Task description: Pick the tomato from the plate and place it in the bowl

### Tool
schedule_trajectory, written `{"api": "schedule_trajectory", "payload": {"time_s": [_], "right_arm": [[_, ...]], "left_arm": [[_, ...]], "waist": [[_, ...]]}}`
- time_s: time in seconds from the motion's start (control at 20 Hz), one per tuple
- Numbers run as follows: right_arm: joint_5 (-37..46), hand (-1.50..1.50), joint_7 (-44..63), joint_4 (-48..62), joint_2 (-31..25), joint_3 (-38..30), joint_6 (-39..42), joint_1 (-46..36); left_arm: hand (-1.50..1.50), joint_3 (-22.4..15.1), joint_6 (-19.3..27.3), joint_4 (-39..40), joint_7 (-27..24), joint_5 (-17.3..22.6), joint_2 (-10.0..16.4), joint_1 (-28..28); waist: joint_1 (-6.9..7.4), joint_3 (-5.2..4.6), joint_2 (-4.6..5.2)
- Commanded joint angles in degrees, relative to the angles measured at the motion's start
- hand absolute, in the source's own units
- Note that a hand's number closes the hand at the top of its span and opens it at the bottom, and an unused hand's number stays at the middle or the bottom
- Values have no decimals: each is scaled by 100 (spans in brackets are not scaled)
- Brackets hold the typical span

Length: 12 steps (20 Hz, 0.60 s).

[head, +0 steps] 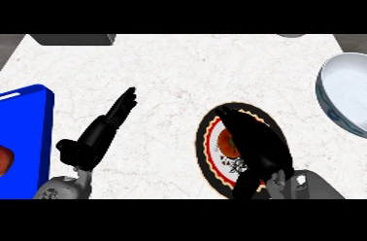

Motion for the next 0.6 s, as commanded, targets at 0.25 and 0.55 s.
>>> {"api": "schedule_trajectory", "payload": {"time_s": [0.25, 0.55], "right_arm": [[1283, -150, 11, 247, 490, -82, -13, 128], [1672, -150, -409, 281, 647, -391, 122, 628]], "left_arm": [[0, 177, -113, 440, -128, -320, -343, -262], [0, 376, -389, -252, 267, -287, -281, 136]], "waist": [[-10, 0, 7], [0, 0, 1]]}}
